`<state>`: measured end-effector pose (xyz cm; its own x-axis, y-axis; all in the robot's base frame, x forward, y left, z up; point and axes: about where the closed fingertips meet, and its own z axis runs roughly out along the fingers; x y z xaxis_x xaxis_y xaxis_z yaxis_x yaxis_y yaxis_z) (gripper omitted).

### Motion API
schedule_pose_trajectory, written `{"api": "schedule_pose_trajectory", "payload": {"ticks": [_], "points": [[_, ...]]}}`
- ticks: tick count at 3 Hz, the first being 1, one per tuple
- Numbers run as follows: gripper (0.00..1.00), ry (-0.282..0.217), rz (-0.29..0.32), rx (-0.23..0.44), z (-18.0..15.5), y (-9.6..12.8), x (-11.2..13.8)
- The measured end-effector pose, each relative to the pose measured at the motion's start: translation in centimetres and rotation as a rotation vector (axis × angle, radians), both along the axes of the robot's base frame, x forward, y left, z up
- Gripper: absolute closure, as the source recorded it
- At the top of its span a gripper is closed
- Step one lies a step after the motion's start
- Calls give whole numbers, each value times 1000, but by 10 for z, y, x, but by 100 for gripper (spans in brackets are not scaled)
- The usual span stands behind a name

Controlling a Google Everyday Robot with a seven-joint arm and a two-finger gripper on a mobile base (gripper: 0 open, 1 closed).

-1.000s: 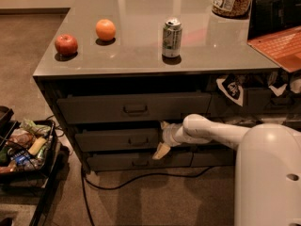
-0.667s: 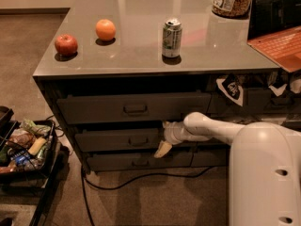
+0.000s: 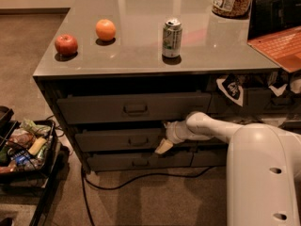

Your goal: Open middle drawer

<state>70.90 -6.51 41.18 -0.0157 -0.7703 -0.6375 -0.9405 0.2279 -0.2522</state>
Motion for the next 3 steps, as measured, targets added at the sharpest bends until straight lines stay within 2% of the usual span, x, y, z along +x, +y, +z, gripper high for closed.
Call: {"api": "schedule_pose_trajectory", "payload": {"ticks": [3], "points": [[83,0,0,0,0,0,0]]}}
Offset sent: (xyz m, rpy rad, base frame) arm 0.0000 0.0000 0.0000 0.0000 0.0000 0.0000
